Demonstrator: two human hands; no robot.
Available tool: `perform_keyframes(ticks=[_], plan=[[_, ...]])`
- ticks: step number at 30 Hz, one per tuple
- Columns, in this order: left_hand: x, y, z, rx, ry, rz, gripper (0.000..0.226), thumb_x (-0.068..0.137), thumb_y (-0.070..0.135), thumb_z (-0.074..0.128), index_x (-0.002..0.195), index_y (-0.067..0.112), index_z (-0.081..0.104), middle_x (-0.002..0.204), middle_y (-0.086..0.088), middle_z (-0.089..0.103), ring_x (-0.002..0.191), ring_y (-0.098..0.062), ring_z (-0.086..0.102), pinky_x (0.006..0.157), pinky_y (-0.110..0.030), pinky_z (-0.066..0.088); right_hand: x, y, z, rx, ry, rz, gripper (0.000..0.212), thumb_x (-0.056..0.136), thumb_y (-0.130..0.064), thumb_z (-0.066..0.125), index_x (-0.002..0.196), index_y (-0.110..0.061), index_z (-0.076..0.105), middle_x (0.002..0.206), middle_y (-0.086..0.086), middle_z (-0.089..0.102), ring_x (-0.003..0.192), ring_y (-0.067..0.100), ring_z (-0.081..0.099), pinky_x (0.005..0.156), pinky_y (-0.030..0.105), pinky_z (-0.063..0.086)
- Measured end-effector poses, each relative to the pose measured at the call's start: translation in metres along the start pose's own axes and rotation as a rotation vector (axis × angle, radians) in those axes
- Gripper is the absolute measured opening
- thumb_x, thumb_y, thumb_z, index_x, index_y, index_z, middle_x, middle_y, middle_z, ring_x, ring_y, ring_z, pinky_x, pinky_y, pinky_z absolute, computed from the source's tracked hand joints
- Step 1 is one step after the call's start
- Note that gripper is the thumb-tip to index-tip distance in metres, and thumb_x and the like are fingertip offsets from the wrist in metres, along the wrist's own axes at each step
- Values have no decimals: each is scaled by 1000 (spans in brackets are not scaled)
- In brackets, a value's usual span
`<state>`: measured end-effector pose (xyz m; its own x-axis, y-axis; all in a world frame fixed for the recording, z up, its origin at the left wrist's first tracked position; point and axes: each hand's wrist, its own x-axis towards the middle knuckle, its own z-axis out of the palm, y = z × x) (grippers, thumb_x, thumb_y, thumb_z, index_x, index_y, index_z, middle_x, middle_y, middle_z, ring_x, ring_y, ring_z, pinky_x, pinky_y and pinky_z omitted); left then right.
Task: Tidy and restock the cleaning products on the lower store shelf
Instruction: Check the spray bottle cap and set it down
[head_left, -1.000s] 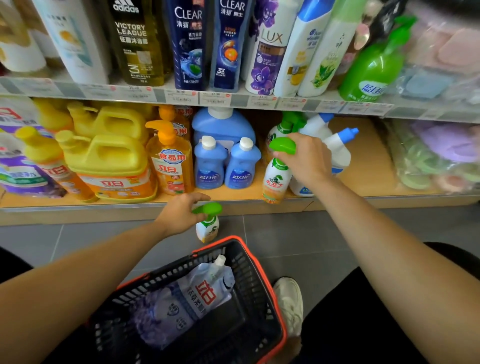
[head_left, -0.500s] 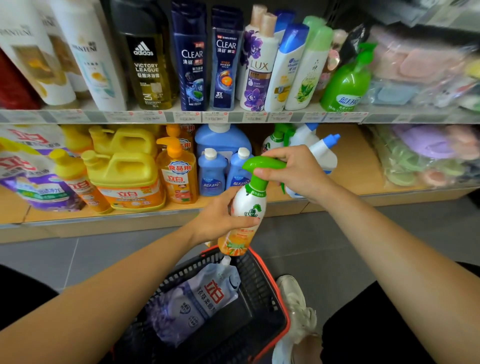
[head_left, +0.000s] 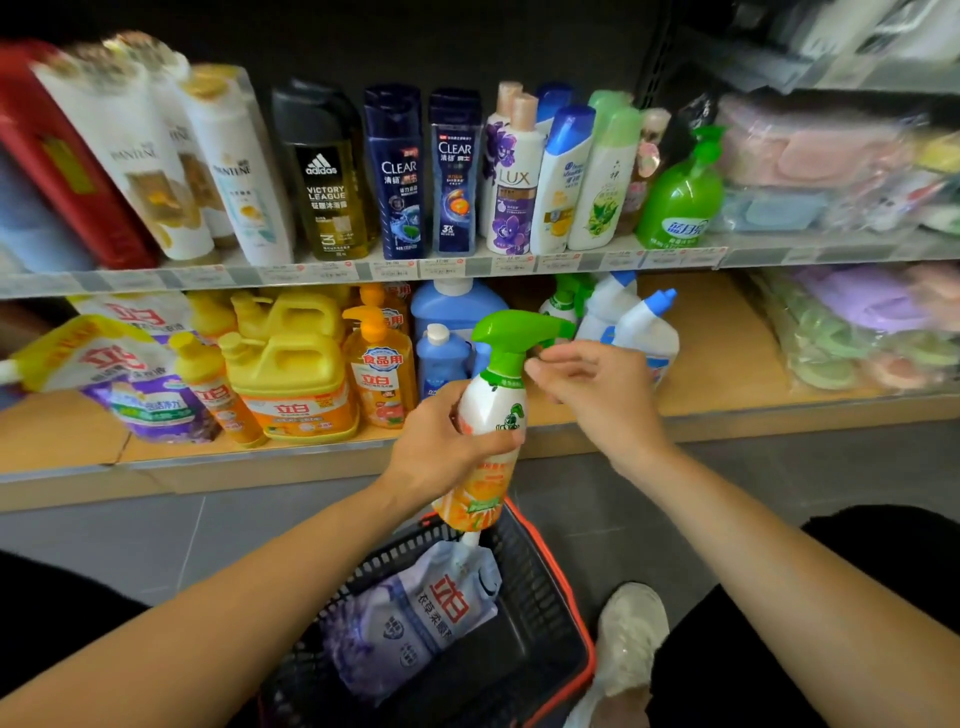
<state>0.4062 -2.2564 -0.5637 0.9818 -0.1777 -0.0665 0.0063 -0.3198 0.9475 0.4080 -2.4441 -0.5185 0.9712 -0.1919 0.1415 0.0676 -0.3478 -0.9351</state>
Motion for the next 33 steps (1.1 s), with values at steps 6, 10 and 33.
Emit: perform_keyframes(ticks=[6,10,33], plan=[[-25,4,-2,309,139,119,62,63,65,82,109,27,64,93,12,71,82,-7,66,70,-35,57,-5,-5,37,134,-145,61,27,82,-18,80,87,7,71,84,18,75,86,30,73,75,50,59],[-27,-3,-20,176,-40,185,68,72,34,92,130,31,57,114,18,68,103,0,65,84,-24,56,6,-7,30,306,-254,134,10,85,-13,77,95,-13,75,91,3,78,86,11,74,68,22,55],[15,-13,-6,376,29,122,88,55,80,69,129,34,57,102,13,72,88,-6,69,75,-39,61,25,17,42,479,87,420,15,79,-24,83,86,-12,77,97,5,77,88,20,74,70,37,62]])
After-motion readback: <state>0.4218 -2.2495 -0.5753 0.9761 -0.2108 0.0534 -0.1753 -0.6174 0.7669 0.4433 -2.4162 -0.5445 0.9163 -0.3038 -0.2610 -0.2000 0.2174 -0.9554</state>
